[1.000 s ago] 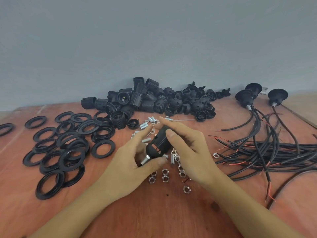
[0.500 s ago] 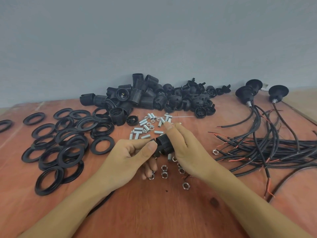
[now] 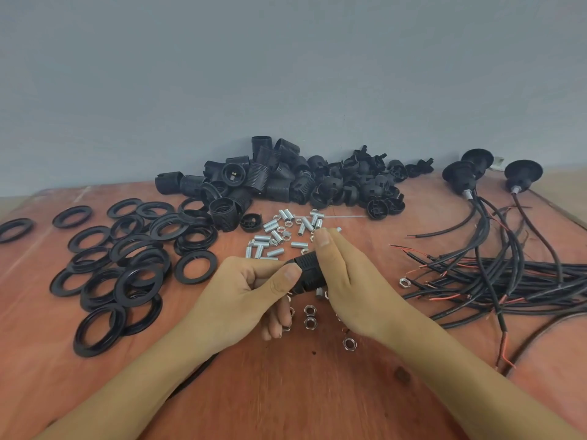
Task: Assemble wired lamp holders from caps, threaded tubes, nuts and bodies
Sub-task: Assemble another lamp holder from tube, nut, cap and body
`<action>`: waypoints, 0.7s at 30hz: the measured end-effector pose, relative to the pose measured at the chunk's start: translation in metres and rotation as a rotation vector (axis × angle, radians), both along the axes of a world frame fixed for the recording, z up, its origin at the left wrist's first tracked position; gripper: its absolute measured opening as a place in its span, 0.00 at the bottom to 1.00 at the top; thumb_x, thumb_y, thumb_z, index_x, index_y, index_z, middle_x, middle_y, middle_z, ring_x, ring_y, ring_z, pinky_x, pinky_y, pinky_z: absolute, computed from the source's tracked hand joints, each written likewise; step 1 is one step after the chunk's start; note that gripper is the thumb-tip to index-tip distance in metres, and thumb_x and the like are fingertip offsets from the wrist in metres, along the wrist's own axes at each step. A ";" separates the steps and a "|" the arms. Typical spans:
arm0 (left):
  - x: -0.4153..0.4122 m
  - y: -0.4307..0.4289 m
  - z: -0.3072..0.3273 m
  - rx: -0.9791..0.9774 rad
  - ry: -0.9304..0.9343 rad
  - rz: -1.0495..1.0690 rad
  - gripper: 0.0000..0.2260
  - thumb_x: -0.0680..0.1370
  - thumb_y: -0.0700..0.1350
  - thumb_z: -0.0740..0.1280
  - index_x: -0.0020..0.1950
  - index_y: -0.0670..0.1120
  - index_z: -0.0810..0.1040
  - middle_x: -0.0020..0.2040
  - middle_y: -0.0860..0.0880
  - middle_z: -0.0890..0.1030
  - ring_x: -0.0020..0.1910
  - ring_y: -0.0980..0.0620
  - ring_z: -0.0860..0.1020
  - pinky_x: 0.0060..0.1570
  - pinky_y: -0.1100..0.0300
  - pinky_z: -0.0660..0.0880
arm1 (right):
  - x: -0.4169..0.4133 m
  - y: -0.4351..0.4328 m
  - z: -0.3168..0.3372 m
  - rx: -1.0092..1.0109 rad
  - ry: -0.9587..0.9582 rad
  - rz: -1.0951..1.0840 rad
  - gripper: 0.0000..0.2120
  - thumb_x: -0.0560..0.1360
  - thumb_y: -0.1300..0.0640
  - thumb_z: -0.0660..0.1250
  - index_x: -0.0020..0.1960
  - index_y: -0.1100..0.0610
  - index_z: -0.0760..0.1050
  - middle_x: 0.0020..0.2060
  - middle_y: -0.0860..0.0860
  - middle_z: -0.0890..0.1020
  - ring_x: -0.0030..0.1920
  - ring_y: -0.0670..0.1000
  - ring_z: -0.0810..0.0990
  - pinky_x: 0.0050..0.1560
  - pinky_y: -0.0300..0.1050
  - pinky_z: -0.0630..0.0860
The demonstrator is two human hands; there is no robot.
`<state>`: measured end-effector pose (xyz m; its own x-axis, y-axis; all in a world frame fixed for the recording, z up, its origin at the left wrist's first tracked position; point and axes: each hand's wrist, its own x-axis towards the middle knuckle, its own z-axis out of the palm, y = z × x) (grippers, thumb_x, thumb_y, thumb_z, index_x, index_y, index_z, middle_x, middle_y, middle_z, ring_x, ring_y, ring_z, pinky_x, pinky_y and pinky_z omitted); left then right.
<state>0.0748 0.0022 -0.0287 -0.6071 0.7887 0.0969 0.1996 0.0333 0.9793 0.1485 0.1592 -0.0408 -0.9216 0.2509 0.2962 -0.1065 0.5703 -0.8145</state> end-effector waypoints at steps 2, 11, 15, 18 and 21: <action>0.000 0.000 -0.001 -0.008 0.001 -0.002 0.13 0.77 0.53 0.64 0.36 0.59 0.84 0.26 0.46 0.79 0.21 0.54 0.76 0.20 0.64 0.71 | 0.002 0.000 0.001 0.058 -0.012 -0.017 0.30 0.73 0.27 0.38 0.41 0.50 0.64 0.31 0.48 0.70 0.33 0.49 0.70 0.40 0.54 0.72; -0.007 0.000 -0.007 0.013 0.052 -0.009 0.12 0.72 0.60 0.69 0.52 0.59 0.84 0.31 0.46 0.82 0.24 0.53 0.78 0.22 0.65 0.71 | 0.000 0.000 0.004 0.005 0.005 0.001 0.27 0.73 0.26 0.43 0.41 0.47 0.66 0.33 0.46 0.74 0.35 0.46 0.73 0.44 0.56 0.74; -0.007 0.001 -0.012 0.018 0.257 0.077 0.14 0.72 0.58 0.71 0.55 0.56 0.82 0.32 0.51 0.81 0.25 0.58 0.76 0.27 0.68 0.71 | -0.002 0.001 0.001 -0.107 0.074 0.052 0.16 0.76 0.32 0.53 0.45 0.43 0.69 0.32 0.39 0.76 0.31 0.40 0.72 0.35 0.39 0.70; -0.007 0.000 -0.014 0.045 0.375 0.186 0.14 0.72 0.59 0.67 0.54 0.56 0.80 0.32 0.53 0.80 0.27 0.62 0.74 0.32 0.66 0.72 | -0.003 0.003 0.002 -0.207 0.166 0.038 0.15 0.80 0.39 0.53 0.50 0.49 0.72 0.33 0.37 0.78 0.31 0.38 0.73 0.34 0.29 0.69; -0.006 -0.003 -0.013 0.100 0.514 0.146 0.10 0.76 0.57 0.64 0.53 0.56 0.78 0.30 0.57 0.77 0.27 0.61 0.75 0.31 0.68 0.71 | -0.007 0.007 0.001 -0.206 0.190 -0.050 0.16 0.81 0.44 0.51 0.50 0.50 0.74 0.34 0.43 0.78 0.30 0.41 0.75 0.33 0.28 0.70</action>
<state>0.0685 -0.0006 -0.0417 -0.5641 0.6715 0.4805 0.6543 0.0085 0.7562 0.1417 0.1663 -0.0395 -0.8396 0.3673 0.4002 -0.2443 0.4027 -0.8821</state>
